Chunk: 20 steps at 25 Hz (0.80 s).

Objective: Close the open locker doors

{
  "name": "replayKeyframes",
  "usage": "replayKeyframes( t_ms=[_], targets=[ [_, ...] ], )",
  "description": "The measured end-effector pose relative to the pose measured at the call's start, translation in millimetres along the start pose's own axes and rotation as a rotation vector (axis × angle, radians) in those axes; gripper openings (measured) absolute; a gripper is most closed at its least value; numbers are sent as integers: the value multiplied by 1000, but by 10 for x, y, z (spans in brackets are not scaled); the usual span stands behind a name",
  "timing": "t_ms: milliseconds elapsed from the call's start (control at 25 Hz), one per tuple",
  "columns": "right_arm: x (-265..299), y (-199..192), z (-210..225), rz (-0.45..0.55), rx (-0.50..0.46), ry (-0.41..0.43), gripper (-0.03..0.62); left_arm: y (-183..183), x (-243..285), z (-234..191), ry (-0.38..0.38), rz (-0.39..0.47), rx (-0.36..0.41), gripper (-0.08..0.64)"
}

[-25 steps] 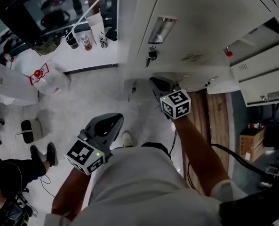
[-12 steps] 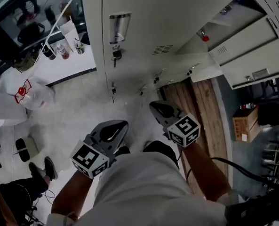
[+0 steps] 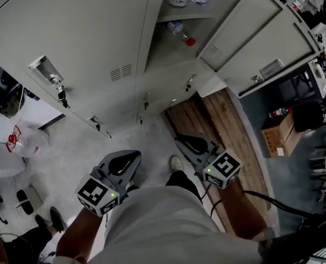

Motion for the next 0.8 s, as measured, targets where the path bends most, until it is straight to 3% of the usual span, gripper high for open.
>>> replayKeyframes(
  t_ms=[360,480,800],
  targets=[
    [-1084,91,1529,154,-48,13,28,489,1664,488,39,26,70,12],
    [-1365,123,1971,196,-69,17,112,623,2140,645,47,41,97,12],
    [-1943,323,2890,284,-79,12,112,797,2809,997,79,68,94,12]
  ],
)
Point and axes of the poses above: the fingertips, and each gripper's own axes: x forward along the fingers, z to its right, y out of its top, the point moved 4 cm from there along -x, backward along the fingers, and after that the axes turned 7 degrees about -y, right-handed, at the moved point
